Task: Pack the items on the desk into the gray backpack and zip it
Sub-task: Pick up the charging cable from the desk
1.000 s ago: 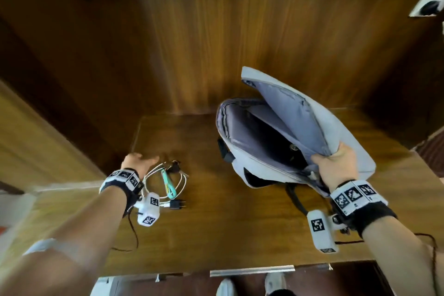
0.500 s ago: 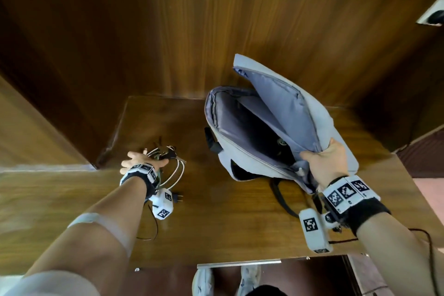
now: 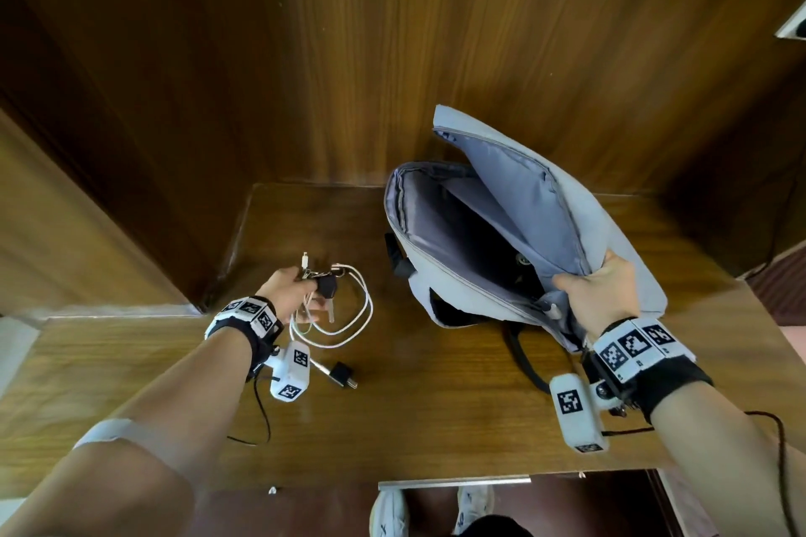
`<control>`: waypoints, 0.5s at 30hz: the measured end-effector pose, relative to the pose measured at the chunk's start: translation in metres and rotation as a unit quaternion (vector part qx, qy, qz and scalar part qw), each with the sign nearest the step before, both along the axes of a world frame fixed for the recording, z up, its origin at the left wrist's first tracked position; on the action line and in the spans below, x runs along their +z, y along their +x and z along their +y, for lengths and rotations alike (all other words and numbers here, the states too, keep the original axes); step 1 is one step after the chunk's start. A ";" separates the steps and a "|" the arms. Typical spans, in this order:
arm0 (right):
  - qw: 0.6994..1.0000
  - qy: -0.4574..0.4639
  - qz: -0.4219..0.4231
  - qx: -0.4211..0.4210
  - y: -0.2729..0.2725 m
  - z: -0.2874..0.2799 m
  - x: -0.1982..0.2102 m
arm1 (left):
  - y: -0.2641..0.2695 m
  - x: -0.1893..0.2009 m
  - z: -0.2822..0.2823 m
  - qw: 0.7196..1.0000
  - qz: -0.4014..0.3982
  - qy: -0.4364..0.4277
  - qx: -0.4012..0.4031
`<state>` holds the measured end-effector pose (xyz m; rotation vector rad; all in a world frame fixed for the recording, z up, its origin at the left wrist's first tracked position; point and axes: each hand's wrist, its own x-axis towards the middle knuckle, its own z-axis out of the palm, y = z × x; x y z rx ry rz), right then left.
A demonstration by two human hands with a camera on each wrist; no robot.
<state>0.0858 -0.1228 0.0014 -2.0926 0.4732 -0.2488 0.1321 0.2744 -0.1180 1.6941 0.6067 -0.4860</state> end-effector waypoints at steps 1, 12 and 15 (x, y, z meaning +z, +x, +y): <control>1.000 0.003 0.000 -0.004 0.001 0.000 0.000 | 0.001 0.009 -0.002 0.999 -0.018 -0.027 0.015; 0.997 0.013 -0.019 -0.069 0.008 0.001 -0.001 | 0.031 0.236 -0.080 0.945 -0.265 -0.187 -0.030; 0.996 0.010 -0.021 -0.085 0.011 0.002 -0.004 | 0.036 0.282 -0.110 0.907 -0.281 -0.313 -0.014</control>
